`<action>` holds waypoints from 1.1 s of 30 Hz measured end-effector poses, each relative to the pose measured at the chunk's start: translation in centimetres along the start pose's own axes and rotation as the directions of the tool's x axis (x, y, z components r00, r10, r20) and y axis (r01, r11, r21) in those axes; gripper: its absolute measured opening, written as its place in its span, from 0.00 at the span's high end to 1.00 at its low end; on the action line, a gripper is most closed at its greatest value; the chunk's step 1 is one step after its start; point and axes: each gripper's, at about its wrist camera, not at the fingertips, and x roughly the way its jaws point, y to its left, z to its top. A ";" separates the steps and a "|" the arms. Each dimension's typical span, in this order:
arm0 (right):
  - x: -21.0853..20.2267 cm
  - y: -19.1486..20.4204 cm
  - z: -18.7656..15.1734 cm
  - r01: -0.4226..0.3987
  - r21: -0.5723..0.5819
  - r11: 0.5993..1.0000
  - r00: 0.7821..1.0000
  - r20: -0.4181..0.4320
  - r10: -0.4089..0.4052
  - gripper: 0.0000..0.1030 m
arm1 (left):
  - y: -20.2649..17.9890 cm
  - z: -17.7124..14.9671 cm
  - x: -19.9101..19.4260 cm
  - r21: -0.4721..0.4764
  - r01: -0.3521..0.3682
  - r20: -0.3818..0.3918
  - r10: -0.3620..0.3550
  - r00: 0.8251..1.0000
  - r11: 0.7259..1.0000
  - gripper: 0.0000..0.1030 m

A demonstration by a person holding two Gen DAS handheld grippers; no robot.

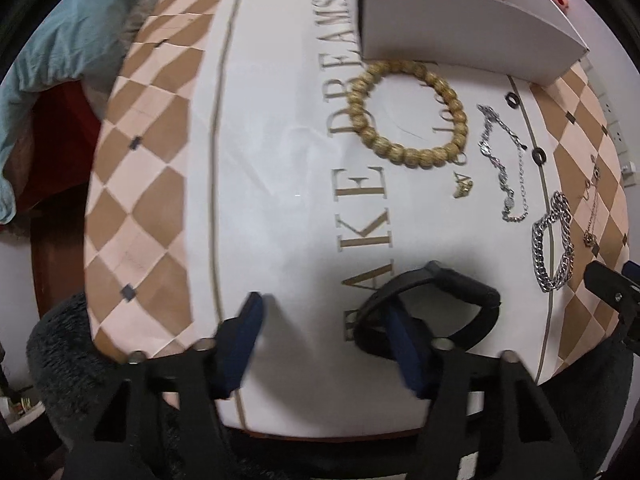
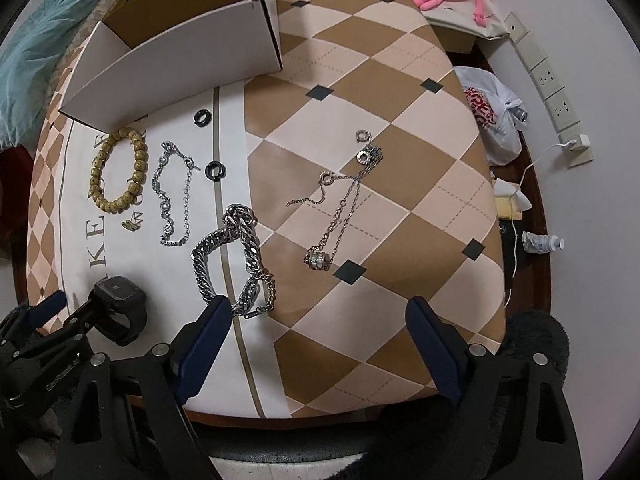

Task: Organize jewelry
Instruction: 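Lower the left tool and grasp the black band bracelet, then carry the black bracelet into the box with left tool while right carries silver chain bracelet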

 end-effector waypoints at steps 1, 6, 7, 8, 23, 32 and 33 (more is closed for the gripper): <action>0.1 0.0 -0.1 0.000 -0.001 1.000 1.000 -0.002 0.000 0.14 | -0.1 0.0 -0.1 0.007 0.003 0.017 -0.003 1.000 1.000 0.58; 0.1 0.2 0.0 -0.011 -0.004 1.000 1.000 -0.005 0.011 0.20 | -1.0 -0.3 -0.8 0.047 0.022 0.050 -0.025 0.998 0.999 0.91; 0.2 0.2 0.1 -0.012 -0.006 1.000 1.000 -0.004 0.012 0.21 | -0.9 -0.4 -0.9 0.046 0.024 0.055 -0.026 0.998 0.999 0.92; 0.2 0.3 0.0 -0.016 -0.007 1.000 1.000 -0.003 0.016 0.22 | -0.8 -0.5 -1.0 0.041 0.024 0.059 -0.027 0.998 0.999 0.92; 0.8 5.0 -0.3 0.042 -0.113 0.993 0.997 0.065 -0.035 0.93 | 3.7 -0.6 -4.2 -0.007 0.016 0.112 -0.016 0.994 1.000 0.93; -2.8 3.6 -0.4 -0.120 -0.055 0.991 0.985 0.116 0.126 0.95 | 4.1 -1.0 -7.4 -0.022 0.044 0.153 -0.040 0.987 0.999 0.93; -3.7 3.6 -0.3 -0.135 -0.057 0.989 0.982 0.129 0.142 0.95 | 4.2 -1.1 -7.9 -0.022 0.049 0.160 -0.044 0.986 0.999 0.94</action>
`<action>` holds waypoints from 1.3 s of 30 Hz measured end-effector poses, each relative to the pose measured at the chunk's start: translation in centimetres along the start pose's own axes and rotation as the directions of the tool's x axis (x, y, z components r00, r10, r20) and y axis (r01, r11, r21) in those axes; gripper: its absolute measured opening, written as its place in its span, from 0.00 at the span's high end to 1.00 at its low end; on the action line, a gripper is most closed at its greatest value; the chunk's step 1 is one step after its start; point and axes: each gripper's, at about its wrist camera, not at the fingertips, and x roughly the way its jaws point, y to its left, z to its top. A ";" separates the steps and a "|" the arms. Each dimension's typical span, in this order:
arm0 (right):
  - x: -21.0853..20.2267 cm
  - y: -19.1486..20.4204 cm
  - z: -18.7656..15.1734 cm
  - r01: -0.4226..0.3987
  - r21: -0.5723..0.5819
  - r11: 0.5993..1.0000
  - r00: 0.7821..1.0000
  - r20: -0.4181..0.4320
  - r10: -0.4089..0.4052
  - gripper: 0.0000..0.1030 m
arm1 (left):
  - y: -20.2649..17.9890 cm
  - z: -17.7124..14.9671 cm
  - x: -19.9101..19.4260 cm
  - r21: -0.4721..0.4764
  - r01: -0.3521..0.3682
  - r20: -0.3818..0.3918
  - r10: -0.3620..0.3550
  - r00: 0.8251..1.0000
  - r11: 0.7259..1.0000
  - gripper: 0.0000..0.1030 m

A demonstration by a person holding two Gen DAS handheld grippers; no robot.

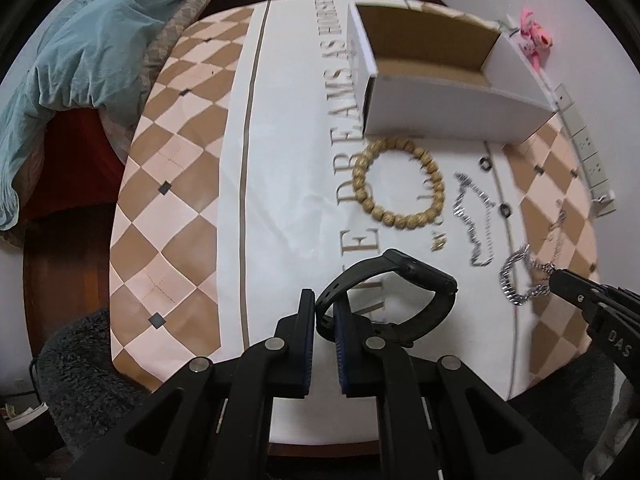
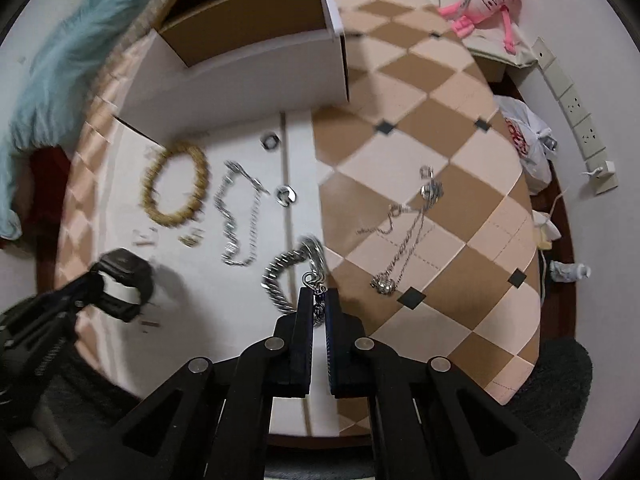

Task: Organize jewelry
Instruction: 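Carry the black bracelet into the box with left tool while right carries silver chain bracelet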

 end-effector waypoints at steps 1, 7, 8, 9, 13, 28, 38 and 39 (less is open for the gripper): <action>-0.6 0.2 0.2 -0.009 -0.001 1.000 1.000 0.012 0.009 0.95 | 0.0 0.0 -0.5 0.000 0.006 0.010 -0.006 1.000 1.000 0.93; -5.2 0.6 2.7 -0.074 -0.028 0.997 0.993 0.086 0.076 0.95 | -1.5 1.4 -4.0 -0.007 0.059 0.064 -0.059 0.996 0.998 0.93; -6.0 0.8 3.2 -0.083 -0.035 0.996 0.991 0.101 0.086 0.95 | -2.6 2.0 -3.9 -0.007 0.064 0.075 -0.063 0.995 0.998 0.93; -7.0 1.0 3.7 -0.090 -0.046 0.995 0.988 0.120 0.095 0.95 | -3.5 3.5 -3.3 -0.008 0.068 0.085 -0.067 0.994 0.998 0.93; -10.1 2.0 6.4 -0.114 -0.075 0.991 0.975 0.183 0.126 0.95 | -4.7 7.4 -3.4 -0.012 0.089 0.128 -0.087 0.988 0.996 0.93; -6.8 2.9 19.4 -0.075 -0.123 0.990 0.979 0.178 0.097 0.96 | -5.4 17.6 -1.4 -0.042 0.101 0.165 -0.093 0.982 0.994 0.93; -2.1 2.2 22.2 -0.106 -0.113 0.988 0.989 0.090 0.117 0.96 | -6.1 20.9 2.1 -0.052 0.116 0.091 -0.111 0.990 0.992 0.88; -1.9 2.2 22.3 -0.118 -0.116 0.986 0.989 0.078 0.127 0.96 | -6.3 21.1 2.3 -0.048 0.109 0.084 -0.105 0.991 0.993 0.86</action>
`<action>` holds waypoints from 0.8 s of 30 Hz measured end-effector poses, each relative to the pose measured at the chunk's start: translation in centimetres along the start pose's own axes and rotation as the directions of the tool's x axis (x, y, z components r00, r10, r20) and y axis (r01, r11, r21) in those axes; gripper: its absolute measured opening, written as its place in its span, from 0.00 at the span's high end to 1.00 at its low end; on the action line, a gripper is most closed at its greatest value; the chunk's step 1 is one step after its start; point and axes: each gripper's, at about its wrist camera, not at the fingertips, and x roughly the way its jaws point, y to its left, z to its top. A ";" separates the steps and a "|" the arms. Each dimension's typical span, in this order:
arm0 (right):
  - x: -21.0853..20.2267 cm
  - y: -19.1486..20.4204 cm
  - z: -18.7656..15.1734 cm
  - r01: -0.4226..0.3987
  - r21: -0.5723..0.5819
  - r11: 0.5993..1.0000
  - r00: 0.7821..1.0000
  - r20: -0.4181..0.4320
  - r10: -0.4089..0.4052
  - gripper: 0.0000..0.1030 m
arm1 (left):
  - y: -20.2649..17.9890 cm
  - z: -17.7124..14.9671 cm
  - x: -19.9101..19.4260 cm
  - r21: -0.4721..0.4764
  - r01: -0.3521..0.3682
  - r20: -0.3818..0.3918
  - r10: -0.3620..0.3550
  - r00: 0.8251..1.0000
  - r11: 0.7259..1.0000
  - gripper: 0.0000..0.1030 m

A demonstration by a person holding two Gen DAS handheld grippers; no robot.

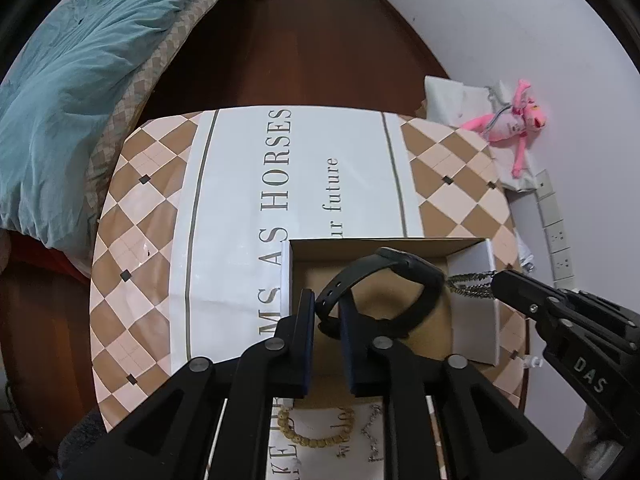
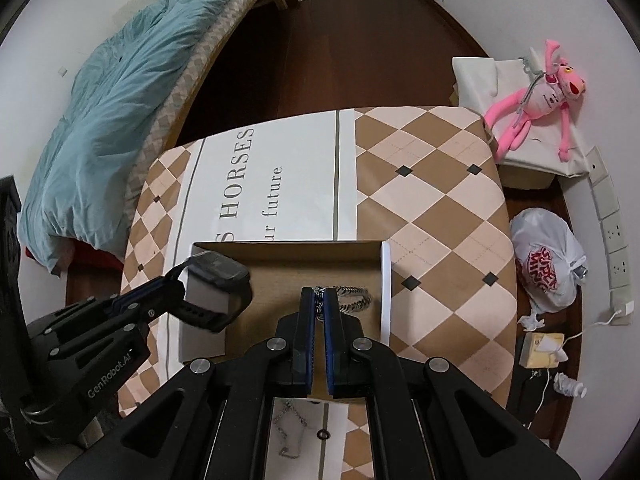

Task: Organize jewelry
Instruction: 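Carry the black bracelet into the box with left tool while right carries silver chain bracelet, then open both tools and lift them away from the box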

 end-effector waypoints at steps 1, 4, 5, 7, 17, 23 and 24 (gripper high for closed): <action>0.3 -0.1 0.2 -0.008 -0.001 1.000 1.000 -0.014 0.008 0.95 | -0.1 0.1 0.3 0.002 -0.003 -0.008 0.003 1.000 1.000 0.86; 0.9 -0.3 0.5 -0.014 -0.003 1.000 0.999 -0.041 0.014 0.95 | 0.1 0.3 0.5 -0.017 -0.009 -0.020 0.008 1.000 1.000 0.84; 0.9 -0.3 0.5 -0.008 -0.006 1.000 0.999 -0.046 0.008 0.93 | 0.3 0.3 0.4 -0.023 -0.023 -0.014 0.022 1.000 0.999 0.81; 0.8 -0.4 0.4 0.005 -0.010 1.000 0.999 -0.042 -0.005 0.82 | 0.5 0.5 0.1 -0.026 -0.041 0.005 0.041 0.999 0.999 0.46; -0.5 -0.5 -2.1 0.203 -0.029 0.979 0.979 0.014 -0.203 0.06 | 2.3 -1.4 -2.0 -0.044 -0.137 0.104 0.141 0.985 0.990 0.07; 0.5 -0.6 -4.6 0.271 -0.038 0.962 0.963 0.010 -0.271 0.06 | 2.2 -3.4 -2.1 -0.027 -0.177 0.134 0.180 0.975 0.984 0.04; 0.7 -0.6 -4.8 0.276 -0.041 0.960 0.961 0.011 -0.276 0.06 | 2.2 -3.7 -2.1 -0.029 -0.178 0.135 0.180 0.974 0.984 0.04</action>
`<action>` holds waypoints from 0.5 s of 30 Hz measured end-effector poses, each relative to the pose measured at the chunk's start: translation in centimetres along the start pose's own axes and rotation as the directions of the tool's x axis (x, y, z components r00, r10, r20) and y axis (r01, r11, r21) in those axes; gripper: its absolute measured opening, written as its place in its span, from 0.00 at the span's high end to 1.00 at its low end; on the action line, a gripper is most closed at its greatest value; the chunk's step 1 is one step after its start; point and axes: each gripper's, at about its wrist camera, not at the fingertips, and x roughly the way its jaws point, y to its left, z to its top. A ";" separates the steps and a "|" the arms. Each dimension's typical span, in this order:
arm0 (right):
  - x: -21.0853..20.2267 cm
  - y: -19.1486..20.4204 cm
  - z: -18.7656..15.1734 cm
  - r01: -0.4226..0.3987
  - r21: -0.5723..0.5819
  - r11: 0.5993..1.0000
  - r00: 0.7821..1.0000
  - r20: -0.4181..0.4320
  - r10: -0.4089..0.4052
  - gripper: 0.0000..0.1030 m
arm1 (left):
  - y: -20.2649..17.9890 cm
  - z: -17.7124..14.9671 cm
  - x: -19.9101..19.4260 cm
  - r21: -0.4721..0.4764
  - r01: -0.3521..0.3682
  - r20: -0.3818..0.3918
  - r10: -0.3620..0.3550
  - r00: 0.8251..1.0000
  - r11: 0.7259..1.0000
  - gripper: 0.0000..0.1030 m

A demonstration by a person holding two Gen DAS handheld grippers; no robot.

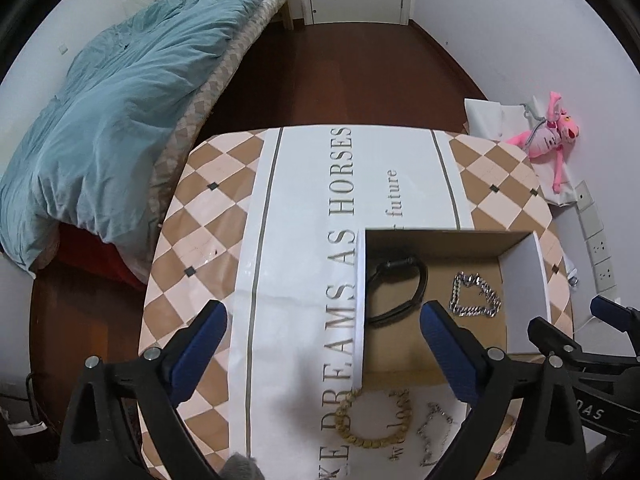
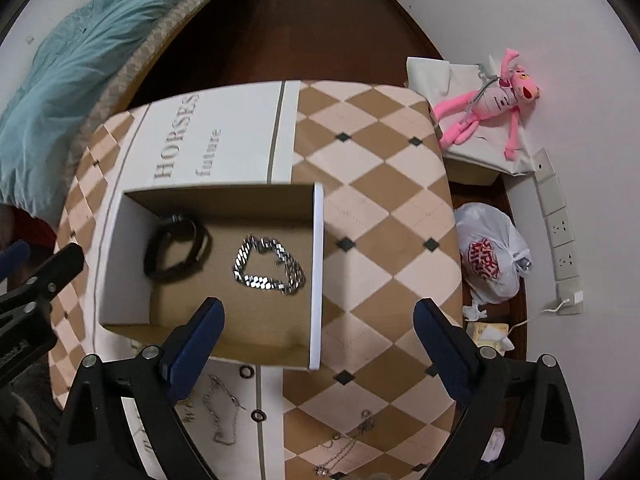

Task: Organize jewelry
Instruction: 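Open both tools and lift them away from the box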

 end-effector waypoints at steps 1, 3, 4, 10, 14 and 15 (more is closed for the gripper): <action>0.0 0.0 -0.3 -0.001 0.000 1.000 1.000 0.002 0.001 0.06 | 0.1 -0.2 -0.1 -0.001 -0.001 0.002 0.001 1.000 1.000 0.04; -0.1 0.2 -0.7 -0.003 0.003 1.000 1.000 0.005 0.003 0.06 | 0.1 -0.5 -0.2 -0.004 -0.010 0.004 0.010 1.000 1.000 0.04; -0.2 0.2 -0.9 -0.001 0.001 1.000 1.000 0.008 0.001 0.06 | 0.1 -0.7 -0.4 -0.006 -0.012 0.009 0.012 1.000 1.000 0.04; -2.1 0.7 -1.4 0.002 -0.002 1.000 0.999 0.054 -0.002 0.06 | 0.5 -1.2 -2.5 -0.012 -0.018 0.049 0.019 0.999 1.000 0.04; -4.4 1.1 -1.8 0.006 -0.004 1.000 0.995 0.101 -0.006 0.06 | 0.7 -1.7 -4.3 -0.014 -0.018 0.079 0.019 0.997 1.000 0.04; -5.1 1.1 -2.0 0.011 -0.005 1.000 0.993 0.116 -0.011 0.06 | 0.8 -1.8 -4.9 -0.018 -0.018 0.088 0.020 0.996 1.000 0.04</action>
